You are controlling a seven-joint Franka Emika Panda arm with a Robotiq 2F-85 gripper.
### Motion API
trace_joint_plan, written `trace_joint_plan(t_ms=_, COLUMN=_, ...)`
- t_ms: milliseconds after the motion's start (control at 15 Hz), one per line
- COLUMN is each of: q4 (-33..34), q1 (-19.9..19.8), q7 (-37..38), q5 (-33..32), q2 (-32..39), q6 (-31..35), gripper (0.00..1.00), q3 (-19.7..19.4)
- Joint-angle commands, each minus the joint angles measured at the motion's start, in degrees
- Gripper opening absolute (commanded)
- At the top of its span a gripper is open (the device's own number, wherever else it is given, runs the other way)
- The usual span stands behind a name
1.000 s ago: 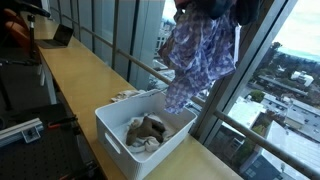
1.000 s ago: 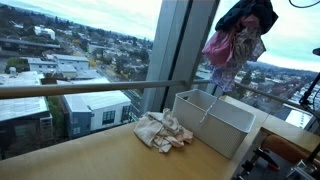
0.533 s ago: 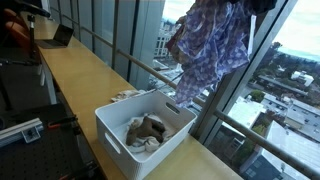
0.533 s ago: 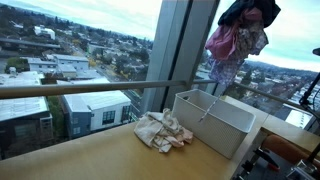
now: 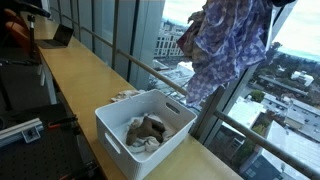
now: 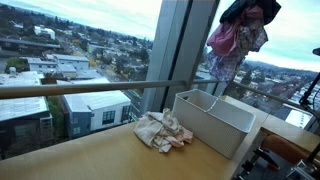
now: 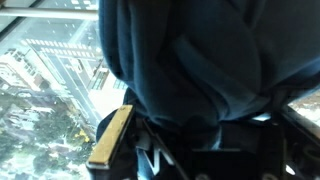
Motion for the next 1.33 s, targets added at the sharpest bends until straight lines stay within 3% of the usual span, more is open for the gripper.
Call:
trace_joint_plan(t_ms=0, q4=10.13, q1=-2.28, q7=-2.43, q5=0.32, q2=5.35, q6=-3.64, gripper=0.0, q3=0.85)
trace_joint_plan(t_ms=133, q4=8.19, q1=-1.52, q7=-2.84, q5=1.17, q2=4.84, q6=-3.04, gripper=0.0, q3=0.48)
trace_joint_plan(t_ms=800, q4=-15.84, q1=3.64, q7=-1.69, q5=0.47, q2=-4.04, q6=3.89, gripper=0.0, q3=2.15)
trace_joint_plan(t_ms=1267, q4=-39.94, q1=7.22, q7=1.65, q5=-1.06, q2=-9.5, q6=15.22, gripper=0.0, q3=2.47)
